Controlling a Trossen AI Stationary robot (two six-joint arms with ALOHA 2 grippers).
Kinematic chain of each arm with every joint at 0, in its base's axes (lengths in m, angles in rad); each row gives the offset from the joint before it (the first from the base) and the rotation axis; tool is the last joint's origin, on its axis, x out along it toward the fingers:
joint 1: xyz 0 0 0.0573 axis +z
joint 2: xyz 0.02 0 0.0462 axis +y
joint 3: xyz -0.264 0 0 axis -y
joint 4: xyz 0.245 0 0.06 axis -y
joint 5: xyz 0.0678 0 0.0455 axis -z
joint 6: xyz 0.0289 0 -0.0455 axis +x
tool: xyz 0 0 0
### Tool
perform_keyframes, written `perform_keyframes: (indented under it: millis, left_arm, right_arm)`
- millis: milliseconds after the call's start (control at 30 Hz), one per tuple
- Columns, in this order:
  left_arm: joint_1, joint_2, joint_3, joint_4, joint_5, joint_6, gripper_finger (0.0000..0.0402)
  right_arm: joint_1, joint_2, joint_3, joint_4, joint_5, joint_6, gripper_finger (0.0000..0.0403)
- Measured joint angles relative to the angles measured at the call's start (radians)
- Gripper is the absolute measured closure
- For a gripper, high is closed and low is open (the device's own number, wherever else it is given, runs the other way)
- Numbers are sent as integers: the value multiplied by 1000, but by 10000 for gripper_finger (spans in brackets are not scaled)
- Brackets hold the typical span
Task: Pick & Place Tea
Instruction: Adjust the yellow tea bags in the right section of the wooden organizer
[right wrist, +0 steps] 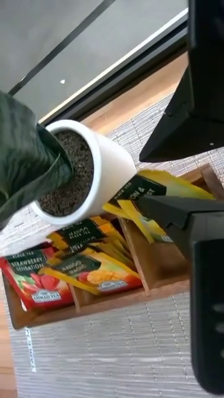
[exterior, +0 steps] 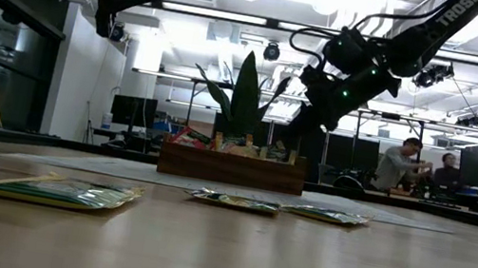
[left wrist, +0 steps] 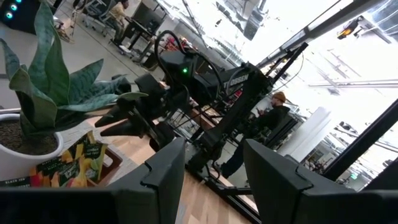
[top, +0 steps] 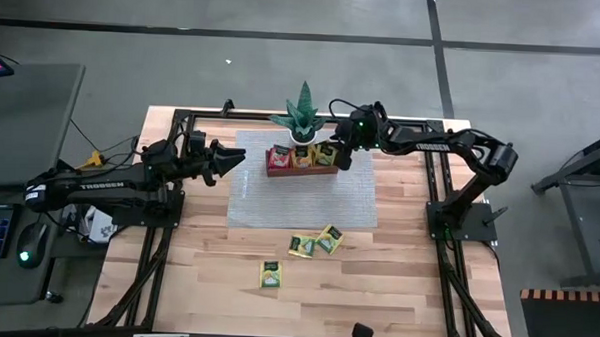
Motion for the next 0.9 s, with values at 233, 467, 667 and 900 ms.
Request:
perform_keyframes:
  millis: [233,467,667,900]
  left_arm:
    - [0,0,0,0,0,0,238]
    - [0,0,0,-3,2,0,238]
    - [0,0,0,-7,8,0,238]
    - [0,0,0,-7,20,0,238]
  right_arm:
    - [-13,7,0,20,-32,33,315]
    - [-16,23,1,35,-61,76,288]
    - [-16,68,1,57,-62,128,251]
    - [-15,78,1,85,-57,138,252]
